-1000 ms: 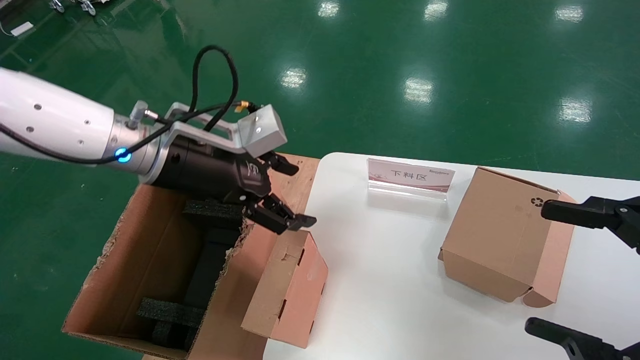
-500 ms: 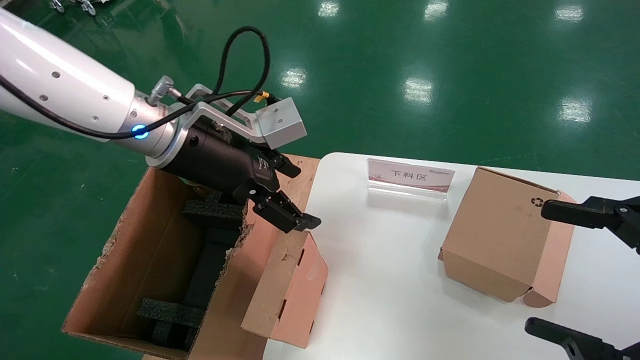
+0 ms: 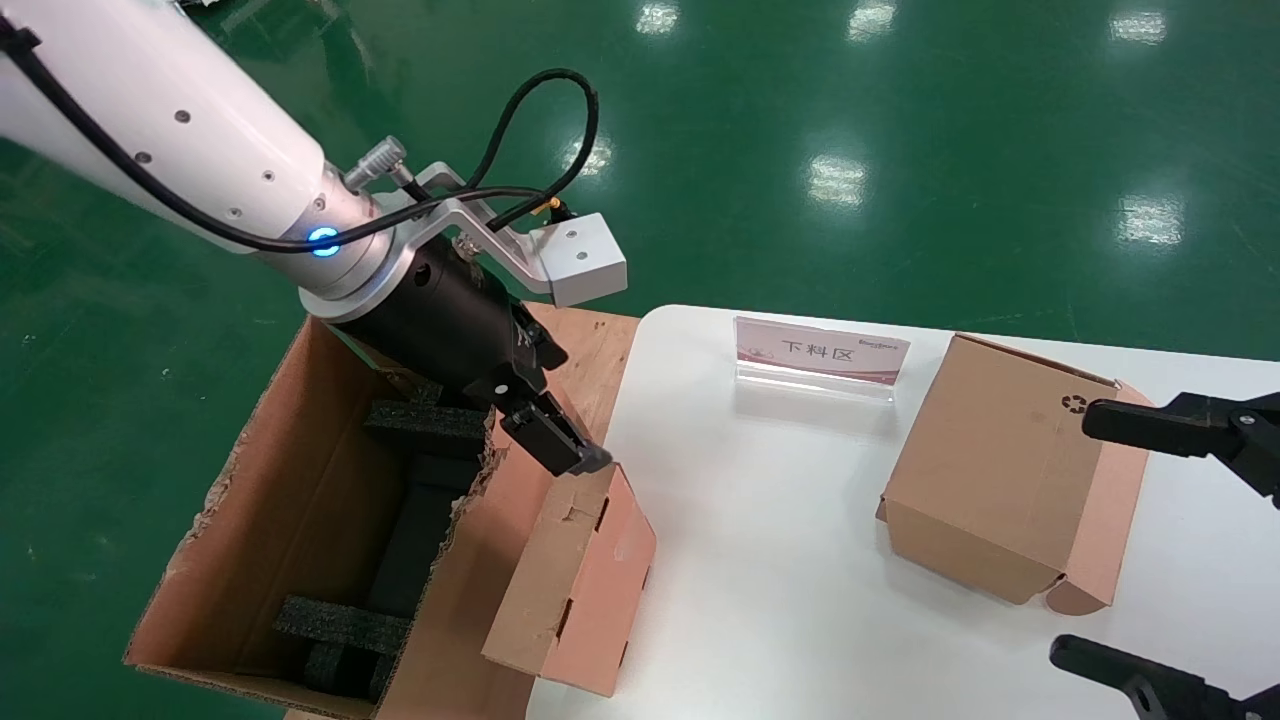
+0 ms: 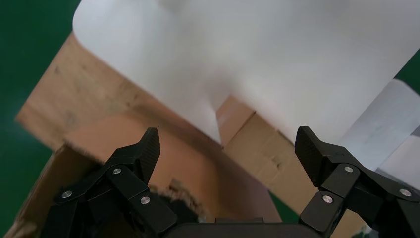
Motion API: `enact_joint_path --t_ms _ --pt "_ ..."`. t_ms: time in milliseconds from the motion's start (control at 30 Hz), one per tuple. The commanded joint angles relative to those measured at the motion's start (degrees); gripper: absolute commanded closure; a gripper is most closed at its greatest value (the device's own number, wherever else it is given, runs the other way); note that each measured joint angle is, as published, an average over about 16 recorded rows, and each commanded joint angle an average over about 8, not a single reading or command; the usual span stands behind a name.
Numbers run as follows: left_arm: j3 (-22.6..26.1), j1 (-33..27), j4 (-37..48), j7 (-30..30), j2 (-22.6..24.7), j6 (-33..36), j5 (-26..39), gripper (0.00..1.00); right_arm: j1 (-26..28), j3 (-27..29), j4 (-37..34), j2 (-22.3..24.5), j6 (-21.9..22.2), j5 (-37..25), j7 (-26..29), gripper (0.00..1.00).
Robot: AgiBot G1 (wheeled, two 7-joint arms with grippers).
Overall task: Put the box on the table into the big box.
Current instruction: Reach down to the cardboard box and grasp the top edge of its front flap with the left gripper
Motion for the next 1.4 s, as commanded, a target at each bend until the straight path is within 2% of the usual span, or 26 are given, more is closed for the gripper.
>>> enact_joint_path --t_ms 33,333,667,967,1400 --pt "2.5 -1.8 -0.1 -1.8 0.9 0.4 0.2 0.00 0.0 0.0 0.0 0.0 0.0 0.0 0.0 0.00" --pt "11.3 -6.8 -0.7 -9.7 4.9 1.8 -0.3 0.00 0.0 0.0 0.0 0.0 0.0 0.0 0.0 0.00" --pt "16.5 -8.7 -1.0 -15.8 7.9 2.8 -1.1 0.00 0.0 0.0 0.0 0.0 0.0 0.0 0.0 0.00" --pt "19.2 -8.5 -1.3 -21.2 10.6 3.0 -1.5 0.00 0.0 0.0 0.0 0.0 0.0 0.0 0.0 0.00" --pt "20.2 -7.0 -1.7 -26.5 13.9 1.9 -0.4 0.00 0.0 0.0 0.0 0.0 0.0 0.0 0.0 0.00"
